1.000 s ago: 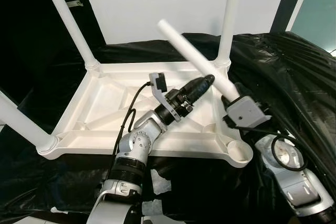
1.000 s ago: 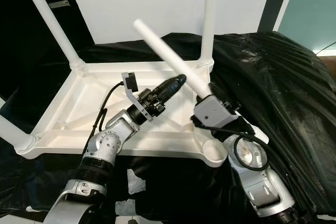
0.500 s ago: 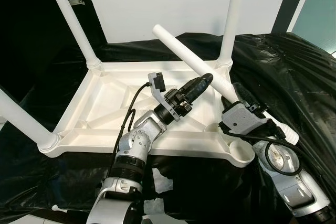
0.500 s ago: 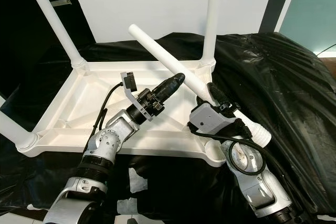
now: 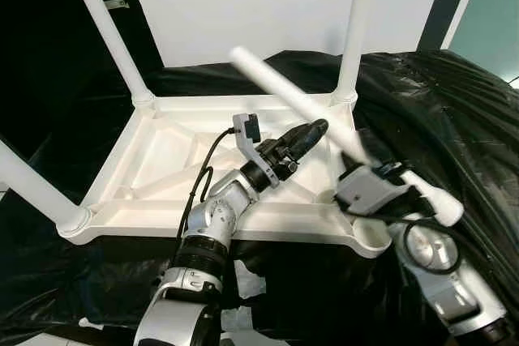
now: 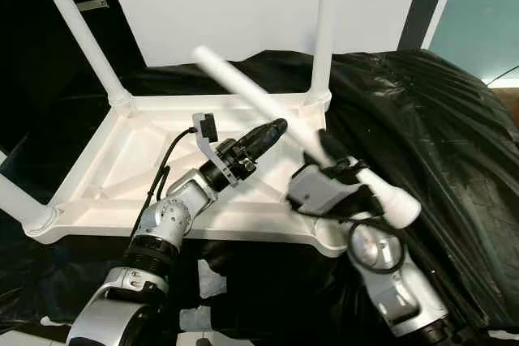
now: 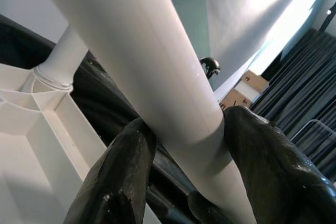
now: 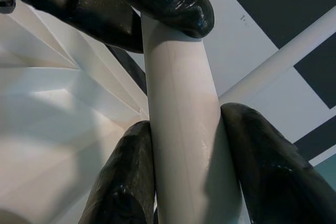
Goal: Building children table
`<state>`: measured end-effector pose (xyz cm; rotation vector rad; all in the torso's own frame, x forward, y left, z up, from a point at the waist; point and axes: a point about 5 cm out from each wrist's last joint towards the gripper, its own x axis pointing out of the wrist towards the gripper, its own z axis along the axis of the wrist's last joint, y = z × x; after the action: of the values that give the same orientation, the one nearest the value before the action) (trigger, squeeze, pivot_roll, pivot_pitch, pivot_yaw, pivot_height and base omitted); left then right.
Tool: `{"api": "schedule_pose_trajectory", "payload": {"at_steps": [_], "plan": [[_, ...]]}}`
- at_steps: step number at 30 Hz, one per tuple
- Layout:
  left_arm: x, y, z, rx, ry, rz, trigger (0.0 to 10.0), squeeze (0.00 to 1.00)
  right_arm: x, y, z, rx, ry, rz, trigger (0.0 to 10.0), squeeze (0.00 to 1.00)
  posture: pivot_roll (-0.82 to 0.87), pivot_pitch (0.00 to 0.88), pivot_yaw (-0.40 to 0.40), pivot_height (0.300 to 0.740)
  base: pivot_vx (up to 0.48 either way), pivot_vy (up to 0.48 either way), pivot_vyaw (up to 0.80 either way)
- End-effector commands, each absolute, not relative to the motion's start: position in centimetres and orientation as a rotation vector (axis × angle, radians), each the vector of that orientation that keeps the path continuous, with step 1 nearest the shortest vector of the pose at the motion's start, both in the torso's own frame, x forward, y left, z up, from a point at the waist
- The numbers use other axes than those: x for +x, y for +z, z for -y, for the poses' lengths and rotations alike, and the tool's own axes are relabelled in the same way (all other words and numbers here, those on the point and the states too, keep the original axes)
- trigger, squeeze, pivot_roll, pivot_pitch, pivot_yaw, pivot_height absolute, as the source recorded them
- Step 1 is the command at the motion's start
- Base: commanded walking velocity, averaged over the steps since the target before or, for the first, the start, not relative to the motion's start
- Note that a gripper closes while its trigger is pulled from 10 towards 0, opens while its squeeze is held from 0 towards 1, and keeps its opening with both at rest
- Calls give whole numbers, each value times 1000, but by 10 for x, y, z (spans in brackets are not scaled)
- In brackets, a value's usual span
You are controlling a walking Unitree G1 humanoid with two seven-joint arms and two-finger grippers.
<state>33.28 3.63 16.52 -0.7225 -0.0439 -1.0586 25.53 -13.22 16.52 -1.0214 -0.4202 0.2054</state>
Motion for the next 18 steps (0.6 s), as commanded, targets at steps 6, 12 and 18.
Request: {"api": "schedule_pose_trajectory", "payload": {"at_steps": [6, 12, 18], "plan": [[341, 156, -35, -674, -936, -29, 10000, 0, 254, 171, 126, -1034, 224, 487, 10000, 0, -152, 0, 74, 740, 0, 0, 0], [347, 169, -35, -731, -929, 6, 10000, 0, 255, 157, 126, -1024, 260, 425, 10000, 0, -149, 0, 74, 740, 0, 0, 0], [347, 180, -30, -783, -961, 15, 10000, 0, 258, 149, 127, -1007, 278, 372, 10000, 0, -147, 0, 76, 740, 0, 0, 0]]}}
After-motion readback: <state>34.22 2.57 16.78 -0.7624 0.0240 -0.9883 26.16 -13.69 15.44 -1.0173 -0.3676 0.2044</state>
